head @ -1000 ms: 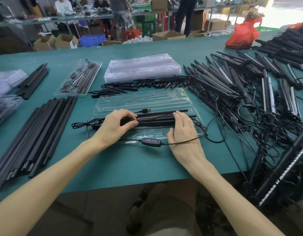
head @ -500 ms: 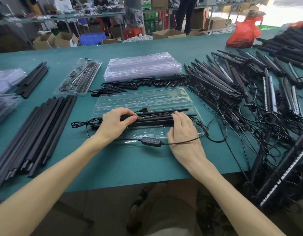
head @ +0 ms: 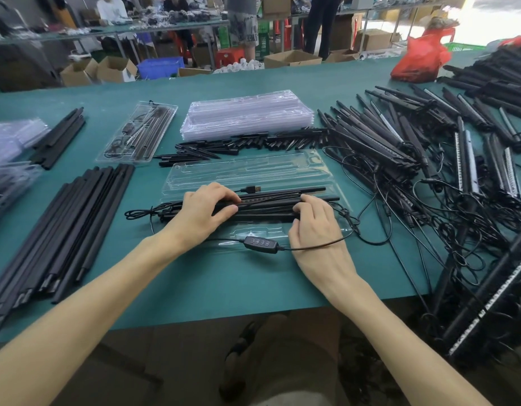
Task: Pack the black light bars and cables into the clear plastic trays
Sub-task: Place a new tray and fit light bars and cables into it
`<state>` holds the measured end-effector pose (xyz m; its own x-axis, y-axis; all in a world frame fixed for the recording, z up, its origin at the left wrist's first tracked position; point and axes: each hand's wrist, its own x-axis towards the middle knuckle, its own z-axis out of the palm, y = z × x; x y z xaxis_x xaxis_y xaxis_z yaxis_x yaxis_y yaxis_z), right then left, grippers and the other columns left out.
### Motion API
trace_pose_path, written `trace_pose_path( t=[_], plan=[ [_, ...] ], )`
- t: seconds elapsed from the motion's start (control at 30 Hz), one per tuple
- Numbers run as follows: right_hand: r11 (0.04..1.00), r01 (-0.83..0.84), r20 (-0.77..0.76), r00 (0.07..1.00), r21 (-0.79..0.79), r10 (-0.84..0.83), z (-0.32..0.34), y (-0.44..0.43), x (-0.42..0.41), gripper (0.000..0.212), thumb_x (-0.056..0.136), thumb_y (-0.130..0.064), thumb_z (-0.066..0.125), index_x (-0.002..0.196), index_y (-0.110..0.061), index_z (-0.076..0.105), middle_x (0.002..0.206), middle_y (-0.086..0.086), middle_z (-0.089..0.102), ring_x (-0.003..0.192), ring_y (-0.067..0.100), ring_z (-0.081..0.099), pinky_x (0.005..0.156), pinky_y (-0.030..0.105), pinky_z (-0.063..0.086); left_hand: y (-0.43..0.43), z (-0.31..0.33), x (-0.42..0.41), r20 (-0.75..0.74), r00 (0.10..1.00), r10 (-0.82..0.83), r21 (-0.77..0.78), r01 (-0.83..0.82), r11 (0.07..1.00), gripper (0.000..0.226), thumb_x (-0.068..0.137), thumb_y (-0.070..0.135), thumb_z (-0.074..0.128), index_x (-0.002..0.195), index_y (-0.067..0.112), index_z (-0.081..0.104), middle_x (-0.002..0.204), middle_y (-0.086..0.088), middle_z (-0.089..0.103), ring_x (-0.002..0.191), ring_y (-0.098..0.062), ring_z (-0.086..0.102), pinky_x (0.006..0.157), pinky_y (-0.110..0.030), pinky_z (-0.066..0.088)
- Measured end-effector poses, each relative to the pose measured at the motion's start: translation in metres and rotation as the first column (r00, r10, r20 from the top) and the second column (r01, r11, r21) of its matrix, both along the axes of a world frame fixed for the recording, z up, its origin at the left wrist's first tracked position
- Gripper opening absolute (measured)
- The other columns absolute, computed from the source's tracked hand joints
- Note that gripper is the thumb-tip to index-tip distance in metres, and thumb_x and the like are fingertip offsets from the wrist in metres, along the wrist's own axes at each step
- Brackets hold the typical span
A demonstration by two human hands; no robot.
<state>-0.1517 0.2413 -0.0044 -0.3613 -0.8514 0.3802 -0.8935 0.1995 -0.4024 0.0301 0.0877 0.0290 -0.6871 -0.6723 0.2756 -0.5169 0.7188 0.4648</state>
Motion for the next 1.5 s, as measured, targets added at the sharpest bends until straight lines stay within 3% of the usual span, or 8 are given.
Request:
trace_pose_path(
  t=[0.17,0.73,1.1,1.27,1.43,1.5],
  plan=[
    [1.000,0.001,-0.030,1.000,0.004,-0.001,0.001,0.000,0.001,0.038,0.100,-0.010,0.043,0.135,0.001,0.050,0.142,0.015,0.049,0.139,0.026,0.038,0.118,0.033,0.030,0.002,0.000,0.001,0.023,0.999,-0.029,-0.028,0.030,0.999,0.030,0.101,0.021,0.059,0.130,0.020,0.064,0.121,0.003,0.062,0.120,-0.018,0.054,0.109,-0.050,0.037],
    [1.000,0.005,-0.086,0.996,0.004,-0.004,-0.002,0.000,0.000,0.039,0.101,-0.011,0.042,0.136,0.001,0.050,0.146,0.016,0.047,0.142,0.027,0.036,0.119,0.034,0.030,0.003,0.000,-0.011,0.011,1.000,0.023,-0.006,-0.023,1.000,0.025,0.098,0.033,0.063,0.108,0.014,0.075,0.107,0.001,0.069,0.108,-0.020,0.052,0.102,-0.043,0.040],
    [1.000,0.008,-0.103,0.995,-0.030,-0.012,-0.003,0.001,0.000,0.038,0.100,-0.009,0.045,0.135,0.004,0.051,0.140,0.019,0.051,0.135,0.031,0.041,0.117,0.036,0.032,0.008,-0.004,-0.017,0.069,0.997,0.045,0.005,-0.045,0.999,0.031,0.102,0.027,0.057,0.131,0.018,0.061,0.127,-0.001,0.059,0.127,-0.021,0.040,0.108,-0.035,0.024],
    [0.995,0.010,-0.189,0.982,-0.097,-0.028,-0.007,-0.002,-0.001,0.039,0.088,0.001,0.061,0.124,0.015,0.057,0.119,0.028,0.060,0.115,0.042,0.054,0.101,0.050,0.050,0.010,-0.004,-0.016,0.106,0.993,0.054,0.006,-0.055,0.998,0.033,0.104,0.029,0.052,0.135,0.020,0.058,0.132,-0.001,0.056,0.130,-0.021,0.038,0.109,-0.034,0.025],
    [0.987,-0.032,-0.287,0.958,-0.156,-0.014,-0.010,-0.004,-0.001,0.026,0.071,0.012,0.071,0.096,0.019,0.065,0.112,0.026,0.054,0.106,0.042,0.045,0.083,0.056,0.056,0.000,0.007,0.003,0.041,0.997,0.065,-0.008,-0.065,0.998,0.026,0.101,0.024,0.059,0.126,0.019,0.065,0.126,-0.004,0.060,0.124,-0.023,0.046,0.111,-0.045,0.031],
    [0.991,-0.006,-0.247,0.969,-0.132,-0.027,-0.014,-0.006,-0.004,0.035,0.079,0.005,0.068,0.111,0.017,0.063,0.118,0.025,0.054,0.111,0.039,0.045,0.087,0.052,0.056,-0.013,0.014,0.021,0.058,0.987,0.152,-0.084,-0.147,0.986,0.020,0.099,0.024,0.062,0.118,0.023,0.069,0.120,-0.003,0.062,0.117,-0.023,0.051,0.106,-0.042,0.033]
  ],
)
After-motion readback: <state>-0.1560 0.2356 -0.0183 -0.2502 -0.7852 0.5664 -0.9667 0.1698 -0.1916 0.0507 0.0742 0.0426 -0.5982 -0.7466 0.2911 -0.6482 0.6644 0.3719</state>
